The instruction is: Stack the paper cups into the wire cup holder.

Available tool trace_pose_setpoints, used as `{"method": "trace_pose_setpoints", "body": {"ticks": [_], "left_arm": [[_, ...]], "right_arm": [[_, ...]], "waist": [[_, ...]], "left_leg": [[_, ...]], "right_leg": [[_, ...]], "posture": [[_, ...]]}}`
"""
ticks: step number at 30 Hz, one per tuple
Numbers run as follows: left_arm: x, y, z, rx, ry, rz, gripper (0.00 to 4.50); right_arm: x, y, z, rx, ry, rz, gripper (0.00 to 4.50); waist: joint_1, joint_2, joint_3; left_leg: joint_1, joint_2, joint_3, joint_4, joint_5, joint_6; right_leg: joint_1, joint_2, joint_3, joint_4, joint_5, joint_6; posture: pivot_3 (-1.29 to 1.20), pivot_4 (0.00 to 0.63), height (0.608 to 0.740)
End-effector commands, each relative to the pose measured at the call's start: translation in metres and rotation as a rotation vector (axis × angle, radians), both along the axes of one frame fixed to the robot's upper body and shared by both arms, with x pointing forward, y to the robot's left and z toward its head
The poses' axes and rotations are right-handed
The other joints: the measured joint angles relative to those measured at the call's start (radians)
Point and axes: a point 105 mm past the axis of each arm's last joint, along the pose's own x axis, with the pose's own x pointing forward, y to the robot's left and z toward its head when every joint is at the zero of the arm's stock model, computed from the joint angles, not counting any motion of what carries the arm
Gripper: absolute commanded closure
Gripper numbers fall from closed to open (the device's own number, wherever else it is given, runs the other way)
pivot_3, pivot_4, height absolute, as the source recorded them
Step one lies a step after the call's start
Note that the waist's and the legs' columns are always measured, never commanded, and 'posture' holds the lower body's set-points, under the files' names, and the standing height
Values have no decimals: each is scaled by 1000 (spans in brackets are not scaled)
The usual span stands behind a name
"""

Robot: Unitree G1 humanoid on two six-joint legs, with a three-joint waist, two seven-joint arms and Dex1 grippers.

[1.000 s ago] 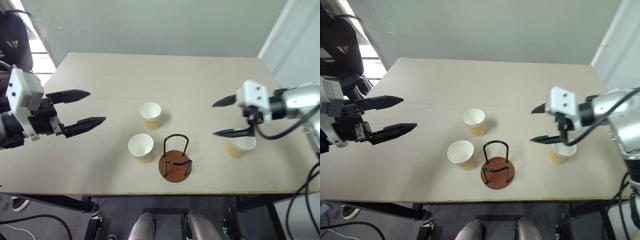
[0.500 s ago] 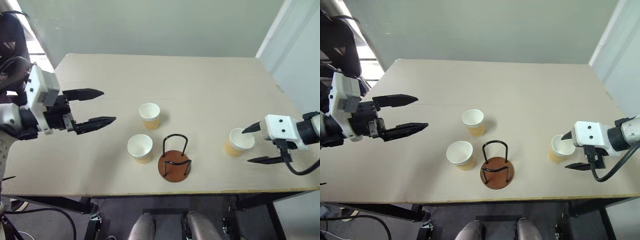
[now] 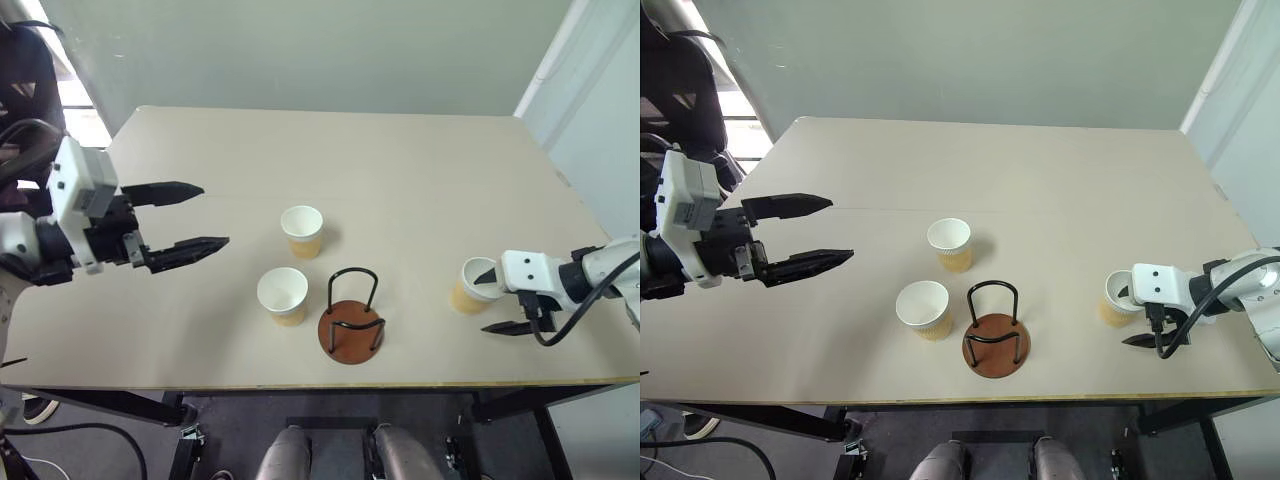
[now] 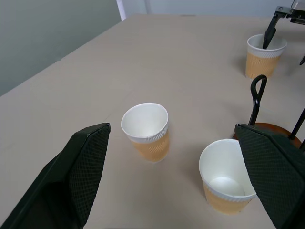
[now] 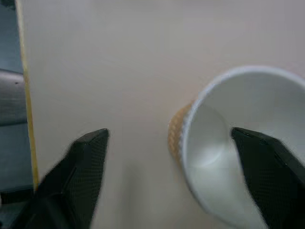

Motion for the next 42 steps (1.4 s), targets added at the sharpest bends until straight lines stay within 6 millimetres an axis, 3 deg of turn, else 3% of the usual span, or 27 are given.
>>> {"method": "trace_pose_setpoints", "body": {"ticks": [1, 8, 9, 13, 17, 22, 26, 28, 31, 42], "left_arm": [[-7, 0, 13, 21, -56, 8, 0], [-8, 0, 12, 18, -56, 16, 0], [-8, 0, 12, 18, -56, 16, 0], [-8, 0, 12, 17, -56, 19, 0], [-7, 0, 12, 16, -56, 20, 0], [-8, 1, 10, 14, -46, 17, 0], [-6, -1, 5, 15, -37, 13, 0], [-6, -3, 4, 13, -37, 10, 0], [-6, -4, 4, 9, -39, 8, 0], [-11, -5, 3, 6, -40, 11, 0]], "right_arm": [[4, 0, 5, -11, -27, 22, 1618], [9, -5, 1, -28, -24, 23, 4259], [9, -6, 1, -31, -26, 23, 4464], [10, -5, 8, -32, -37, 48, 4464], [5, 8, 36, 14, -65, 150, 4464], [-12, 58, 110, 228, -165, 357, 4464], [-31, 98, 142, 340, -180, 503, 4464], [-45, 119, 145, 395, -143, 572, 4464], [-55, 133, 141, 416, -107, 603, 4464], [-48, 155, 101, 326, -63, 599, 4464]], "waist": [[0, 0, 0], [0, 0, 0], [0, 0, 0], [0, 0, 0], [-1, 0, 0], [-7, 1, 1], [-9, 0, 0], [-9, -1, 0], [-2, 0, 0], [-4, -1, 0]], "left_leg": [[0, 0, 0, 0, 0, 0], [0, 0, 0, 0, 0, 0], [0, 0, 0, 0, 0, 0], [0, 0, 0, 0, 0, 0], [0, 0, 0, 0, 0, 0], [0, 0, 1, 0, 0, 0], [1, 0, 1, -1, 1, -1], [1, 2, 0, -1, 1, -1], [0, 2, -1, -1, 1, -2], [1, 3, -1, -1, 1, -2]], "right_leg": [[0, 0, 0, 0, 0, -1], [0, 0, 0, 0, 0, -1], [0, 0, 0, 0, 0, -1], [0, 0, 0, 0, 0, -1], [0, 0, 0, 0, 0, -2], [0, 0, 0, 0, -2, -4], [0, 3, 0, 1, -3, -7], [0, 4, -1, 1, -5, -9], [0, 4, -2, 1, -6, -10], [-1, 4, -2, 3, -6, -11]], "posture": [[0, 150, 740], [0, 150, 740], [0, 150, 740], [0, 150, 740], [0, 150, 740], [0, 150, 740], [0, 150, 740], [0, 150, 740], [0, 150, 740], [0, 150, 740]]}}
